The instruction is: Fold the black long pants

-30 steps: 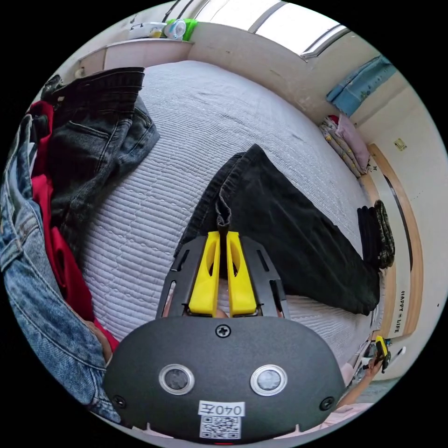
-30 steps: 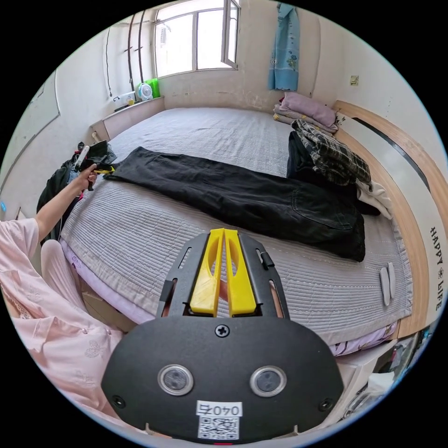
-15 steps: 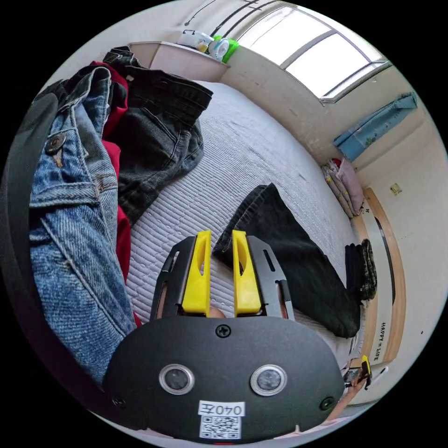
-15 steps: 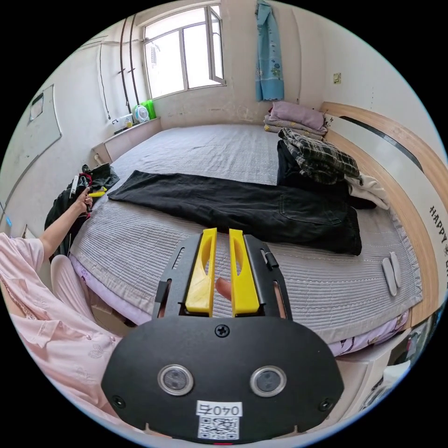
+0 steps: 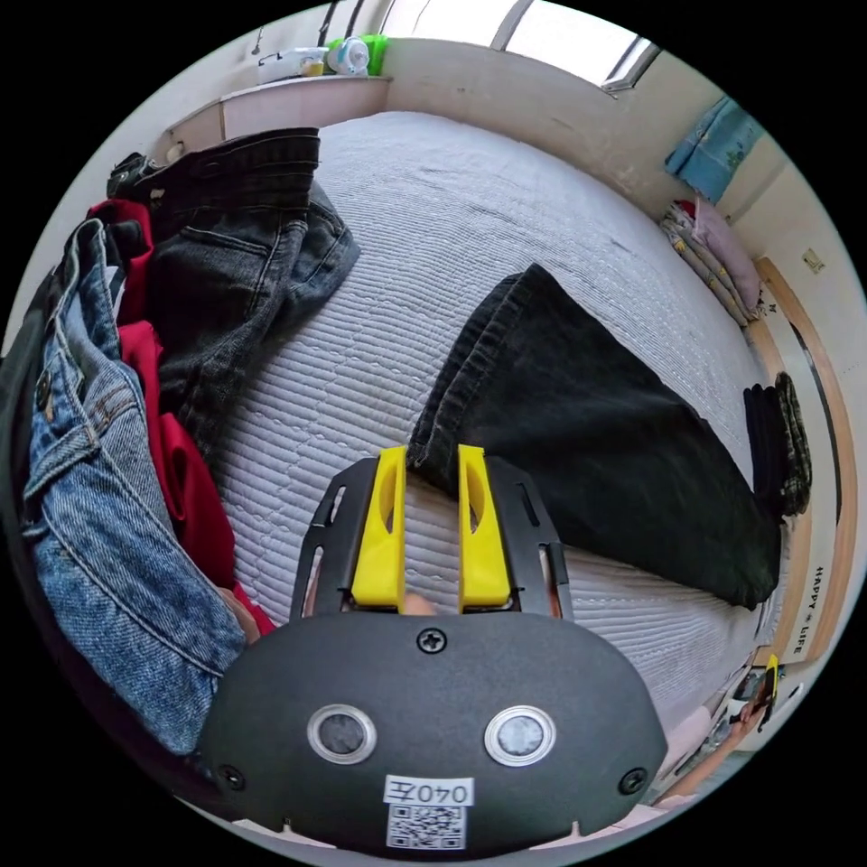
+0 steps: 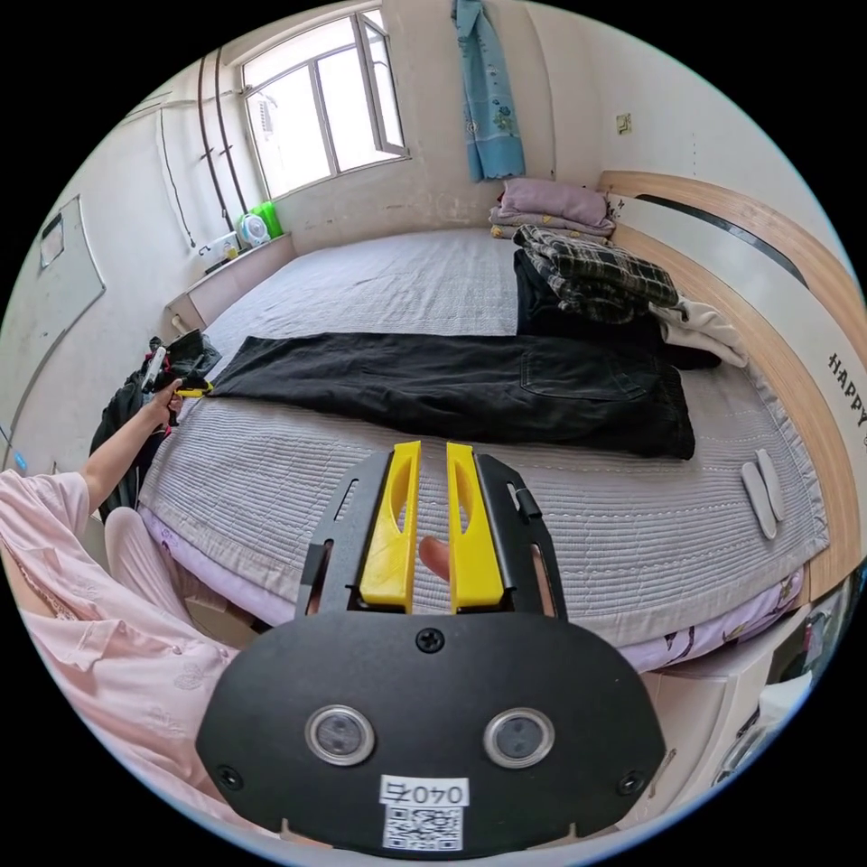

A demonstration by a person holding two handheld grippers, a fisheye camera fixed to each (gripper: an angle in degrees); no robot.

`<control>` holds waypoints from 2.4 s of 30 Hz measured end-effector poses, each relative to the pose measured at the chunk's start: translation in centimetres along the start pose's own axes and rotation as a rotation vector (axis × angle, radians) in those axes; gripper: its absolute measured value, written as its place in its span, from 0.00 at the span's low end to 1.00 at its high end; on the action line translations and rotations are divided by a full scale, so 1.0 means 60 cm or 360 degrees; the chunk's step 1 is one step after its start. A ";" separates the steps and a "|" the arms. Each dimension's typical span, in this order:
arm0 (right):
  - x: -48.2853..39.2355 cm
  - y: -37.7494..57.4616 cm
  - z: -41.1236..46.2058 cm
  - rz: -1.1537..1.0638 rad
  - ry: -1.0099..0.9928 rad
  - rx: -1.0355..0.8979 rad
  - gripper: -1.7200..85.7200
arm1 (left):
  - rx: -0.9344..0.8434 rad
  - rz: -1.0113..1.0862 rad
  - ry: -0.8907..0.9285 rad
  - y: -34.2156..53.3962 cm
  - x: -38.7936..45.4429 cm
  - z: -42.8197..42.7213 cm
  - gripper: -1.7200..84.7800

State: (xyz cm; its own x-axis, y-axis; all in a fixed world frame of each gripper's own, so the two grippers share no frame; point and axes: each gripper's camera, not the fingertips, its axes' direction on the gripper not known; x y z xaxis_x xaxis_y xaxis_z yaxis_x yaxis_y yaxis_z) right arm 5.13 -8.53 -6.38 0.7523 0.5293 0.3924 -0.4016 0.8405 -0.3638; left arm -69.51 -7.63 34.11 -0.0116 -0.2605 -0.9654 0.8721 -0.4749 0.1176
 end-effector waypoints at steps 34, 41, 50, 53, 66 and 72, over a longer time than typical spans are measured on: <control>0.562 -0.244 0.023 0.1722 -0.0560 0.0140 0.10 | 0.0053 -0.0028 0.0169 0.035 -0.088 -0.110 0.02; 0.569 -0.298 -0.025 0.1625 -0.0510 0.0050 0.01 | 0.0300 -0.0151 0.0567 0.078 -0.150 -0.249 0.01; 0.547 -0.312 -0.129 0.1359 -0.0584 -0.0018 0.01 | 0.0351 0.0130 0.0487 0.231 -0.184 -0.482 0.02; 0.539 -0.271 -0.151 0.1269 -0.0641 -0.0094 0.01 | 0.0294 0.0161 0.0466 0.320 -0.230 -0.538 0.02; 0.428 -0.219 -0.190 0.0793 0.0008 -0.0260 0.14 | 0.0318 0.0451 -0.0631 0.495 -0.144 -0.649 0.01; 0.138 -0.336 -0.052 0.0069 -0.0139 -0.0214 0.02 | 0.0164 0.0793 -0.0404 0.461 0.026 -0.537 0.01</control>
State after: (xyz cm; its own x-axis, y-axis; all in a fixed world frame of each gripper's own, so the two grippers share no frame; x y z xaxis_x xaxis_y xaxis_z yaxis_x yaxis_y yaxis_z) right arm 21.10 -21.44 1.58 0.6851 0.5778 0.4437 -0.3549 0.7966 -0.4894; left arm -29.61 5.91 28.33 0.2607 -0.6620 -0.7027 0.7505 -0.3189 0.5789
